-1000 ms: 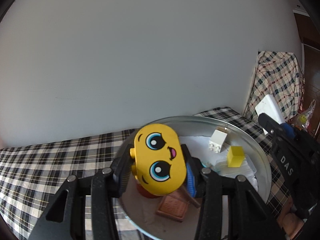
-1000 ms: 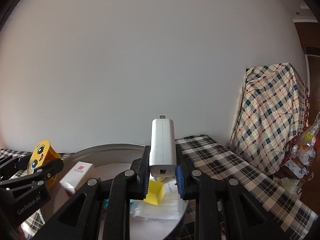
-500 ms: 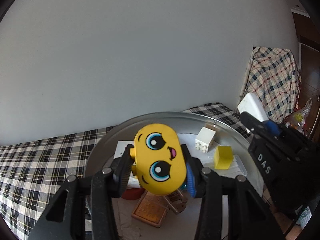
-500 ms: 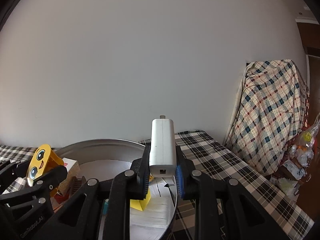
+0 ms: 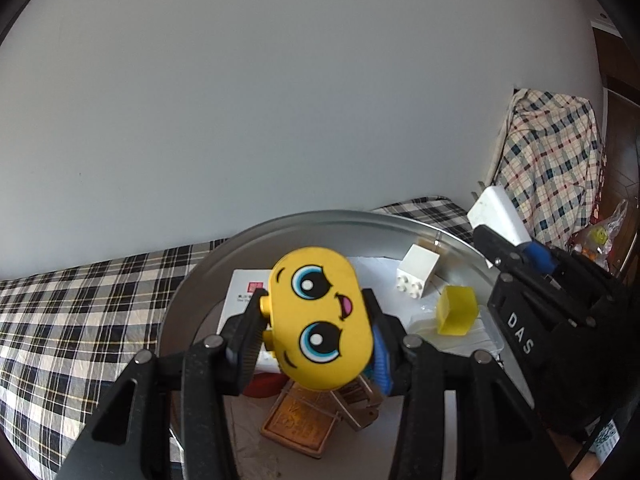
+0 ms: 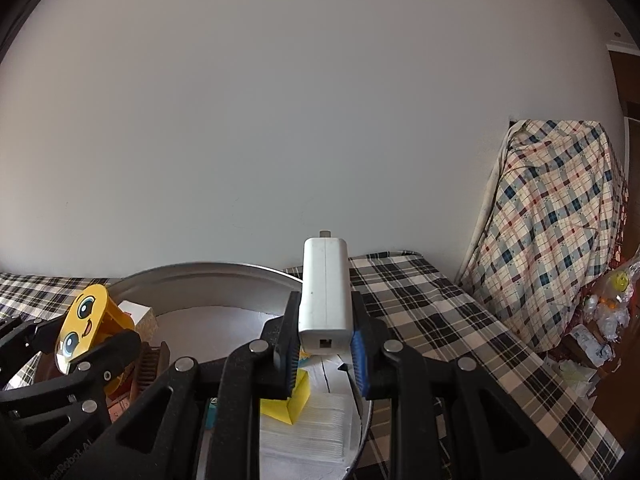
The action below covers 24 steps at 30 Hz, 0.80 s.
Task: Organize rigid objects
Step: 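Carry the face block and charger over the blue tin with both tools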
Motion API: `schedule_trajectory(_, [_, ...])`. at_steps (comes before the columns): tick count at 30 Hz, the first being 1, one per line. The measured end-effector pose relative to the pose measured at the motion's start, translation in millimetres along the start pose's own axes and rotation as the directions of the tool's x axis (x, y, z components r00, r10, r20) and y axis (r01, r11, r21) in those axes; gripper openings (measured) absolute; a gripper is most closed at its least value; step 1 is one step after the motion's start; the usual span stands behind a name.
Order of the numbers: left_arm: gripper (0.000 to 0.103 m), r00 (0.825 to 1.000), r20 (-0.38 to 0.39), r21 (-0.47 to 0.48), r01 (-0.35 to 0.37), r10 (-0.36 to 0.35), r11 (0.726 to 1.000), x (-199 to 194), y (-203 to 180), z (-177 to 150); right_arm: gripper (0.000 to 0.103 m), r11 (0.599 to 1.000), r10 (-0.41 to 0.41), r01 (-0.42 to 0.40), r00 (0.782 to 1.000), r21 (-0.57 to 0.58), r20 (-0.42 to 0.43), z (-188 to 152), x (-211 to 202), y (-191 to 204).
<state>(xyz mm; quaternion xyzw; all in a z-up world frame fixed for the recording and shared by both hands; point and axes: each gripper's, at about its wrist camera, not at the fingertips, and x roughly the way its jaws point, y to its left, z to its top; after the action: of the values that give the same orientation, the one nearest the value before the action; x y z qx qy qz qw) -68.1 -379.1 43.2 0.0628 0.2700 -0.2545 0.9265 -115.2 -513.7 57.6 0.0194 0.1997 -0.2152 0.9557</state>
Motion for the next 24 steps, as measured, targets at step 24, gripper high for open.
schedule_trajectory(24, [0.045, 0.998, -0.056, 0.026, -0.013, 0.015, 1.000, 8.5, -2.4, -2.5, 0.024, 0.998, 0.059, -0.061, 0.994, -0.022, -0.091, -5.6, 15.1, 8.7])
